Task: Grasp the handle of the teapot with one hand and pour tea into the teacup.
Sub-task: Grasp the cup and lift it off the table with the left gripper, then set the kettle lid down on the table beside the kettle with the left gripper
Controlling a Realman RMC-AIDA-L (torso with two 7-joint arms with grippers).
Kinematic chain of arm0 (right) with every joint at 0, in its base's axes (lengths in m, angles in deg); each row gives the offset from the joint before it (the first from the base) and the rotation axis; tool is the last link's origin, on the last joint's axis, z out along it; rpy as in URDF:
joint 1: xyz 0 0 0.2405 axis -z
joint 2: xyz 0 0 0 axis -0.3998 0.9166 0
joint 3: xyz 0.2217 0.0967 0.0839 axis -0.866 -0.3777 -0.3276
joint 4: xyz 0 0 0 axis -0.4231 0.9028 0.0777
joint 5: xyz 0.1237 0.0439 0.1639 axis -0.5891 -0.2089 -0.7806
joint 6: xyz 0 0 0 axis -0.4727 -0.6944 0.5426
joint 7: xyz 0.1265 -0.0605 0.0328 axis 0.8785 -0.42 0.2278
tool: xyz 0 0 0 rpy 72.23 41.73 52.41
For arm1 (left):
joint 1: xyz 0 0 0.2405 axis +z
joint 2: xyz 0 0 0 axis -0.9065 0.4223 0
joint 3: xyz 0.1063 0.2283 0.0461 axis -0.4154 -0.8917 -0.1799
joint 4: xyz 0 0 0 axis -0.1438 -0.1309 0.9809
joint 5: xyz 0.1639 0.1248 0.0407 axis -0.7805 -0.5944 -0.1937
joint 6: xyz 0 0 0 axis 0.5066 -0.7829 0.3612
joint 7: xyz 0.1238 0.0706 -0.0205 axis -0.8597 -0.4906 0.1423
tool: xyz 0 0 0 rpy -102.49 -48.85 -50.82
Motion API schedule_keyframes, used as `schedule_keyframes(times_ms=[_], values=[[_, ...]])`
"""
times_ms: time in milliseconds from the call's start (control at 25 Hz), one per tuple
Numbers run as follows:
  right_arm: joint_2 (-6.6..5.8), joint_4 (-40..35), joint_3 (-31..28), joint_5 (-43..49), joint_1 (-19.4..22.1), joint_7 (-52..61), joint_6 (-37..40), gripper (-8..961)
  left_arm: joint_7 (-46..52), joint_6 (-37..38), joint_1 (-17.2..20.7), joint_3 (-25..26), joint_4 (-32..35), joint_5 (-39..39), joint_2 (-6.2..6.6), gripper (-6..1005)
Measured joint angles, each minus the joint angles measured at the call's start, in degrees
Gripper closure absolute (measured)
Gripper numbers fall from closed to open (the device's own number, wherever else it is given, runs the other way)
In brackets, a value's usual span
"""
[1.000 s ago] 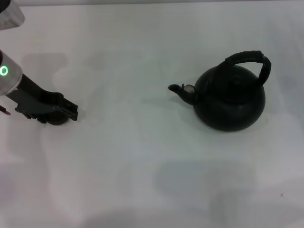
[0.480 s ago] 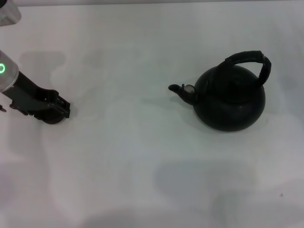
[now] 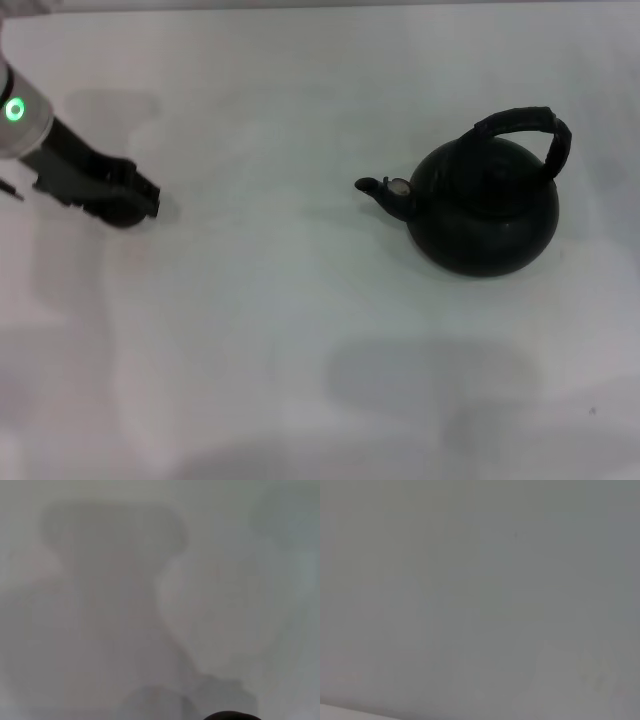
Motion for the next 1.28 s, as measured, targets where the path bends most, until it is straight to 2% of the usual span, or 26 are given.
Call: schedule_keyframes(times_ms=[160,280,400,640,880,1280], values=[[0.00,-0.05,0.32,0.00,-0.24,0.00,-0.12,286,-1.84,1.26,-4.32,0.33,-0.13,0.72,0.18,288],[0.01,-0.02,0.47,0.00,-0.46,0.00,-0.15,286,-3.08,3.42,-7.90,0.10,-1.33,2.04,-0.26,288],[0.07,0.10,0.51,0.00,-0.63,0.00,-0.21,287,-5.61,4.67,-12.46,-0.10,-5.75,4.55,-0.67,288],[0.09,0.50,0.50,0.00,-0.68,0.02,-0.51,287,-8.85,4.92,-18.31,-0.62,-13.20,6.76,-1.20,287],[0.10,1.39,0.45,0.00,-0.70,0.07,-1.74,288,-9.44,5.85,-19.46,-9.20,-15.05,15.71,-1.24,287],[0.10,1.88,0.51,0.00,-0.47,0.09,-3.15,290,-9.12,6.86,-19.69,-17.64,-19.03,21.55,-1.48,287]])
